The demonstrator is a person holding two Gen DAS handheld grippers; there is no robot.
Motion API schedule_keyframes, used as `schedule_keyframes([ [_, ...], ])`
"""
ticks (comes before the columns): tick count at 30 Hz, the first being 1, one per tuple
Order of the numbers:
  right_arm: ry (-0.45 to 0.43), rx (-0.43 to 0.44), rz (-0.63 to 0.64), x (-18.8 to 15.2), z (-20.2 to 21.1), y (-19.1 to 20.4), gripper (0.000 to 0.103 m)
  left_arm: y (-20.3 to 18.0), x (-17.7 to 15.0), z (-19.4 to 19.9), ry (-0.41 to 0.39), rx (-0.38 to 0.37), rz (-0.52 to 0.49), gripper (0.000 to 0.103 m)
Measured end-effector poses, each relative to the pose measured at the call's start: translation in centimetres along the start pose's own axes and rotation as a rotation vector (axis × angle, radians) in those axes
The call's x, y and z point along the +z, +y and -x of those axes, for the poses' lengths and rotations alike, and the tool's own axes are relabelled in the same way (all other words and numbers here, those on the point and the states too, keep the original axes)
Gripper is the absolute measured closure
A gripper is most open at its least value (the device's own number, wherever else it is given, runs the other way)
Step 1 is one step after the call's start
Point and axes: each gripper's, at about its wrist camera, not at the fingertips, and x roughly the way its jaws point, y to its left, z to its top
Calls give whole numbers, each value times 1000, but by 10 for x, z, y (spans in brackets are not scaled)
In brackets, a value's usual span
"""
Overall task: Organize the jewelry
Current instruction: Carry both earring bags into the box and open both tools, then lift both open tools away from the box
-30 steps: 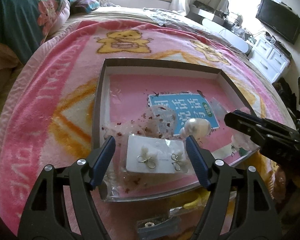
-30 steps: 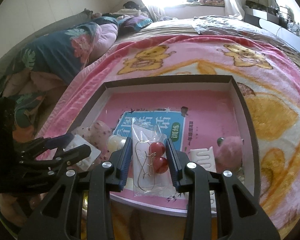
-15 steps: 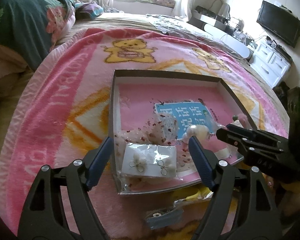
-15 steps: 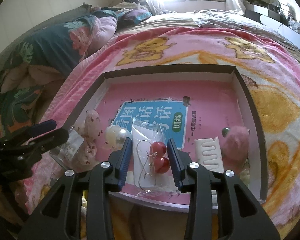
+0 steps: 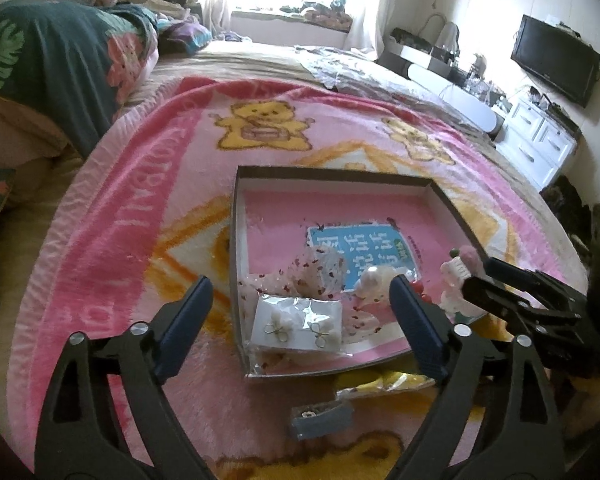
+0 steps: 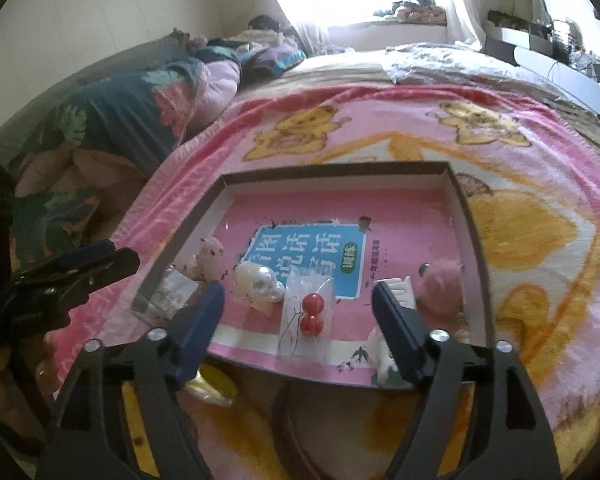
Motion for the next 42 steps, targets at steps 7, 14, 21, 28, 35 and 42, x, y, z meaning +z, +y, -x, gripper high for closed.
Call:
schedule_keyframes([
  [7, -101, -21, 16, 0, 50, 0, 15, 5, 5, 36, -57, -19, 57, 9],
  [14, -163, -24, 16, 4, 90, 0, 15, 7, 2, 78, -123, 35, 63, 9],
  [21, -211, -20, 12, 3, 123, -1, 15, 3, -4, 114, -175, 40, 78, 9],
  [28, -248, -9, 14, -1, 151, -1, 15, -14, -15, 144, -218, 63, 45, 9],
  [35, -262, -11, 28, -13, 169, -1, 15, -30, -25, 156, -218, 57, 21, 9],
  [42, -260, -21, 28, -22, 178, -5, 15, -41, -39, 154, -192, 60, 15, 9],
])
